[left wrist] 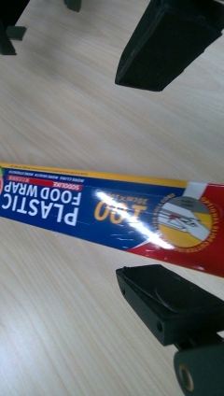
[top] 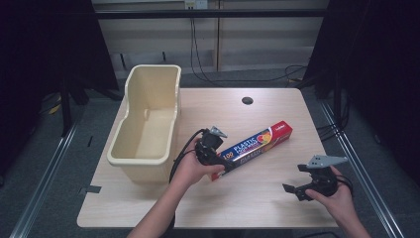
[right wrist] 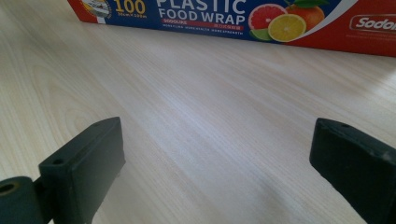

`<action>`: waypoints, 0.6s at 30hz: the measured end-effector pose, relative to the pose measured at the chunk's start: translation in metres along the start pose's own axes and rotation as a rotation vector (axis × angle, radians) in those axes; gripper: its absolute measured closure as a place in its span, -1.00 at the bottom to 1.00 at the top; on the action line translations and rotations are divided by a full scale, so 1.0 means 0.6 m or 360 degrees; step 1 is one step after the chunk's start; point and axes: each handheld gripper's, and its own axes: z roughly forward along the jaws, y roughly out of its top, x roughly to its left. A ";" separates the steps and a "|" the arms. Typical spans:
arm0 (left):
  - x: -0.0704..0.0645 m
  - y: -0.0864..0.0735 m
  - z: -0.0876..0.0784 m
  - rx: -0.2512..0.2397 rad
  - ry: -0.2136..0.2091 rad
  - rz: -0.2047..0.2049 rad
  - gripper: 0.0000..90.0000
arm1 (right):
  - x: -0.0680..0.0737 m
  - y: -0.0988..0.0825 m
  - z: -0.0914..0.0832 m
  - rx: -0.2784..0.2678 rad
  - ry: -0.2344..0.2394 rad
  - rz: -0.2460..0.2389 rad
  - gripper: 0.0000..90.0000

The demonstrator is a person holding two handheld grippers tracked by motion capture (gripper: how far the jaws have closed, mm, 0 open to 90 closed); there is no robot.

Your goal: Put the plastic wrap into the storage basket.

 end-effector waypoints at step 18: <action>0.012 0.048 0.051 0.0039 -0.0019 -0.0013 -0.83 | -0.003 0.000 -0.002 -0.0009 0.0006 0.0005 -0.93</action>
